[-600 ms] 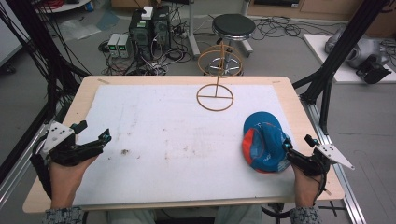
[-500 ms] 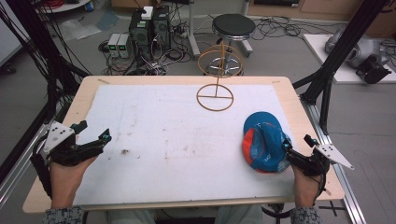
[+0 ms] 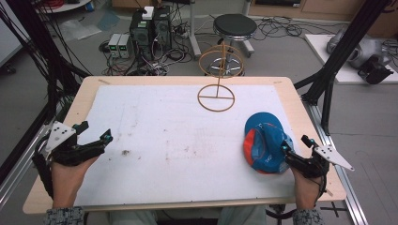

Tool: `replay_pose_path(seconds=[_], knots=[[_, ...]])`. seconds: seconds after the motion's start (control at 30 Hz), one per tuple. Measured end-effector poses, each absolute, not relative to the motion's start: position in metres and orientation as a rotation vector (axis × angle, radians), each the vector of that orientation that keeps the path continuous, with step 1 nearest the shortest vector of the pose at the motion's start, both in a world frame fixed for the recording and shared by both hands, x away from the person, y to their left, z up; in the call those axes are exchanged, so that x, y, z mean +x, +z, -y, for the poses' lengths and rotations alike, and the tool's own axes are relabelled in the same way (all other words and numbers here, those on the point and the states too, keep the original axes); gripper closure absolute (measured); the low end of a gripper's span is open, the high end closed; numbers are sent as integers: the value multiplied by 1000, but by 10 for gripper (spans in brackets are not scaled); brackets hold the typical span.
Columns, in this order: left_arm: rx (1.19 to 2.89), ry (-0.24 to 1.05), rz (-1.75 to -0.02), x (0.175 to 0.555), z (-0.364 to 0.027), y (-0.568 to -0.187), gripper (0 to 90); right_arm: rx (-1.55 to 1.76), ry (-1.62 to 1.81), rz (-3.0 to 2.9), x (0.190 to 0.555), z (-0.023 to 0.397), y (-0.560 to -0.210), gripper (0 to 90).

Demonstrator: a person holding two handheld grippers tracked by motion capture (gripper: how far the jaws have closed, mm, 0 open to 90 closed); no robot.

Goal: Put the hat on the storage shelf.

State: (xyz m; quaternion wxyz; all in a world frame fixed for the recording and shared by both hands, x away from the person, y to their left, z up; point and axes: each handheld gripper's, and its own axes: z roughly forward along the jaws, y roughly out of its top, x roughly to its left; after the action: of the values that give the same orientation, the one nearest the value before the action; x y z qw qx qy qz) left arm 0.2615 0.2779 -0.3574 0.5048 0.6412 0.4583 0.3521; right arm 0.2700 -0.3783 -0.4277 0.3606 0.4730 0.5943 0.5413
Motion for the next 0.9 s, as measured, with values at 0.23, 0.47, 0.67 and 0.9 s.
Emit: replay_pose_path(seconds=[0.23, 0.47, 0.67, 0.9], knots=[[1552, 841, -1101, 264, -276, -358, 171, 1169, 1415, -1561, 266, 373, -425, 191], [1555, 838, -1096, 265, -274, -357, 173, 1103, 1416, -1612, 262, 367, -424, 242], [1562, 828, -1091, 267, -271, -359, 174, 1096, 1405, -1613, 255, 364, -421, 347], [1566, 827, -1083, 267, -270, -358, 176, 1116, 1353, -1666, 254, 359, -420, 403]])
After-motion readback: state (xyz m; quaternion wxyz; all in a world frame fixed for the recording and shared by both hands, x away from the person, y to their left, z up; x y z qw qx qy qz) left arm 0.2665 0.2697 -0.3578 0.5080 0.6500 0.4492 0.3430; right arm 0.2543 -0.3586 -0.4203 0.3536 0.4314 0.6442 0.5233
